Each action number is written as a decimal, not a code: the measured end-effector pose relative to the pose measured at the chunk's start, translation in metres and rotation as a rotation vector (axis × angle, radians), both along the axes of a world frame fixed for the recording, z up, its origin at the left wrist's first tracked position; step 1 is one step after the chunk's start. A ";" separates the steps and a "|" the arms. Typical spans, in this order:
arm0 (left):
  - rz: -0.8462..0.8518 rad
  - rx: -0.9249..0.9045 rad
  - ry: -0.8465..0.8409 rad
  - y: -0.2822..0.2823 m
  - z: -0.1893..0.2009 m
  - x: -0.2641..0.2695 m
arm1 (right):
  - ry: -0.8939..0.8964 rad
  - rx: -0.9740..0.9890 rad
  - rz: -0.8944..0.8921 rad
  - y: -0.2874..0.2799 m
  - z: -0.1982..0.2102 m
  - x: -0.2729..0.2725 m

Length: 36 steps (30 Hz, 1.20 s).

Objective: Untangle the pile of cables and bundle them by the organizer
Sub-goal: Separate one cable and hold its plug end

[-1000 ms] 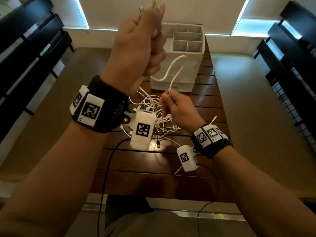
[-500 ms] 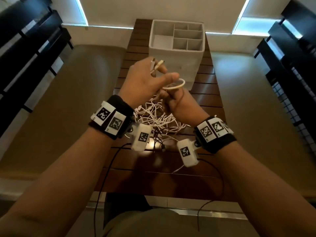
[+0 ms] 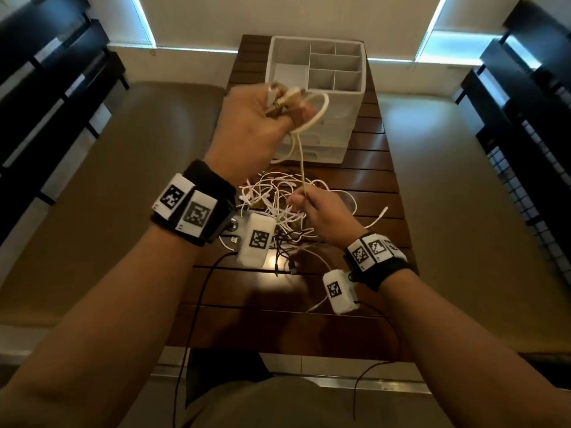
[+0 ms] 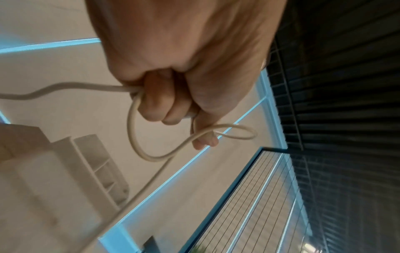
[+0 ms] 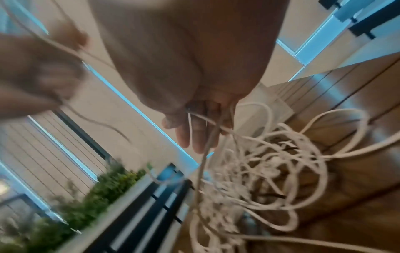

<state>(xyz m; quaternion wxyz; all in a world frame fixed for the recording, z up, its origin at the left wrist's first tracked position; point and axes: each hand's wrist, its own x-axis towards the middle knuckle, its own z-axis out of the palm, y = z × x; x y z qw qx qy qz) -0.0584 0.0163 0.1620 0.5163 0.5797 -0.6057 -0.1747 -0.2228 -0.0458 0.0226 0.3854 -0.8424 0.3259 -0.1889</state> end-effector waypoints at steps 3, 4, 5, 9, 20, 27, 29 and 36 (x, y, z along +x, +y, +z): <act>-0.035 -0.067 0.000 0.001 0.014 -0.001 | 0.144 -0.056 -0.030 -0.005 -0.021 -0.004; -0.035 -0.061 -0.020 0.001 0.013 -0.002 | 0.142 -0.055 -0.034 -0.006 -0.018 -0.002; -0.025 -0.056 -0.038 0.000 0.011 -0.003 | 0.103 -0.066 -0.038 -0.009 -0.011 0.000; 0.032 -0.036 0.006 -0.001 -0.005 0.005 | -0.228 -0.212 -0.143 -0.012 0.034 0.002; 0.019 -0.005 0.069 0.006 -0.015 0.008 | -0.261 -0.187 -0.110 -0.006 0.065 0.004; -0.032 0.105 0.194 0.012 -0.029 0.013 | -0.459 -0.231 -0.235 0.012 0.107 -0.006; -0.061 0.148 0.217 0.014 -0.038 0.011 | -0.465 -0.257 -0.266 0.016 0.109 -0.009; -0.138 0.280 0.186 0.020 -0.058 0.015 | -0.348 -0.230 -0.170 0.009 0.112 -0.003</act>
